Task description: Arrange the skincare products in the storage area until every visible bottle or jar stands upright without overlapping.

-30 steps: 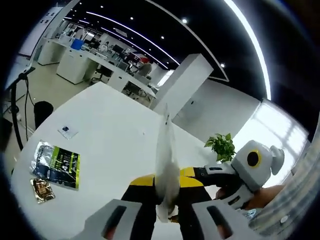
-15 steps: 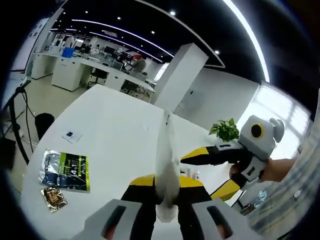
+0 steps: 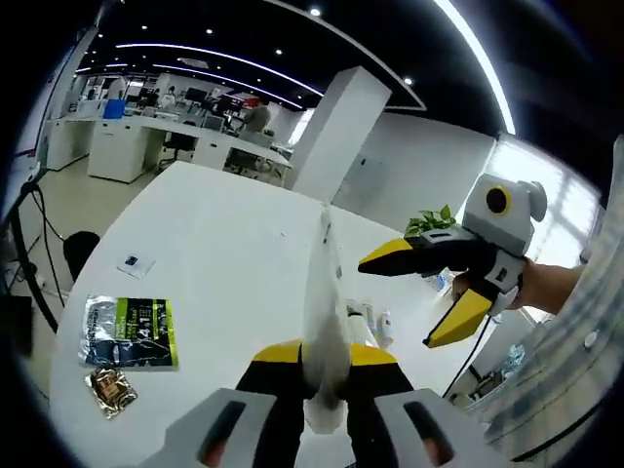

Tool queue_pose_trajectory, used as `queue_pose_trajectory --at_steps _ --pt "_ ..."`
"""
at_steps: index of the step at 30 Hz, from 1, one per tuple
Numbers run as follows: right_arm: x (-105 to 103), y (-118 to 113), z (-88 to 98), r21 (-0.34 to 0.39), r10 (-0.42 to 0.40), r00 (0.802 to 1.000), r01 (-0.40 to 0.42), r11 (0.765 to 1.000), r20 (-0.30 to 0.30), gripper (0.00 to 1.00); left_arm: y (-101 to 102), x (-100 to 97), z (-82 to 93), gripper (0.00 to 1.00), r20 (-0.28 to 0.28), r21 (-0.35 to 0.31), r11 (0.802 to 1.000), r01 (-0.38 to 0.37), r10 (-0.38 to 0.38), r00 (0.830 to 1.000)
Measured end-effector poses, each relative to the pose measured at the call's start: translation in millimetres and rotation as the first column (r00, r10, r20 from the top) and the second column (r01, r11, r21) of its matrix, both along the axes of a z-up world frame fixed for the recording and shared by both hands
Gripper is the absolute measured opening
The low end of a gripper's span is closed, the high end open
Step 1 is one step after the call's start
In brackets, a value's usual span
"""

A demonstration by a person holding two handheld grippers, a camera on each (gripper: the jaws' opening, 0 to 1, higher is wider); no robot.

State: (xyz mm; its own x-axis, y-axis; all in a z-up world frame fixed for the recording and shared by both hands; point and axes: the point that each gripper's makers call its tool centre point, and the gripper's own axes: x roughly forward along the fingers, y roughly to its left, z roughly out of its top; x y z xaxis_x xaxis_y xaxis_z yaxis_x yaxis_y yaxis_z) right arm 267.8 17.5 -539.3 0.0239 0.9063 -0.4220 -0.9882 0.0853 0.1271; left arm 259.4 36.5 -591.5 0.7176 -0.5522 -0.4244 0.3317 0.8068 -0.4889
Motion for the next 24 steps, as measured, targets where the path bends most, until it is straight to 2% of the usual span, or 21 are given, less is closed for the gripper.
queue_pose_trajectory --at_steps 8,15,18,22,24 --pt "-6 5 4.5 -0.006 0.046 0.999 -0.046 0.999 -0.006 0.42 -6 -4.4 -5.2 0.13 0.019 0.050 0.996 0.078 -0.079 0.997" --pt "-7 7 12.8 -0.030 0.110 0.994 -0.109 0.994 0.012 0.40 -13 -10.2 -7.8 0.13 0.054 0.160 0.969 0.189 -0.200 0.978" --pt "-9 8 13.6 -0.065 0.156 0.987 -0.153 0.986 0.039 0.39 -15 -13.4 -12.5 0.13 0.054 0.226 0.943 0.244 -0.262 0.963" --pt "-16 7 7.4 -0.150 0.247 0.966 -0.233 0.961 0.082 0.36 -24 -20.8 -16.8 0.13 0.055 0.325 0.883 0.339 -0.375 0.925" --pt "-24 6 2.3 -0.201 0.310 0.945 -0.285 0.937 0.105 0.34 -27 -23.8 -18.8 0.13 0.044 0.353 0.861 0.366 -0.407 0.913"
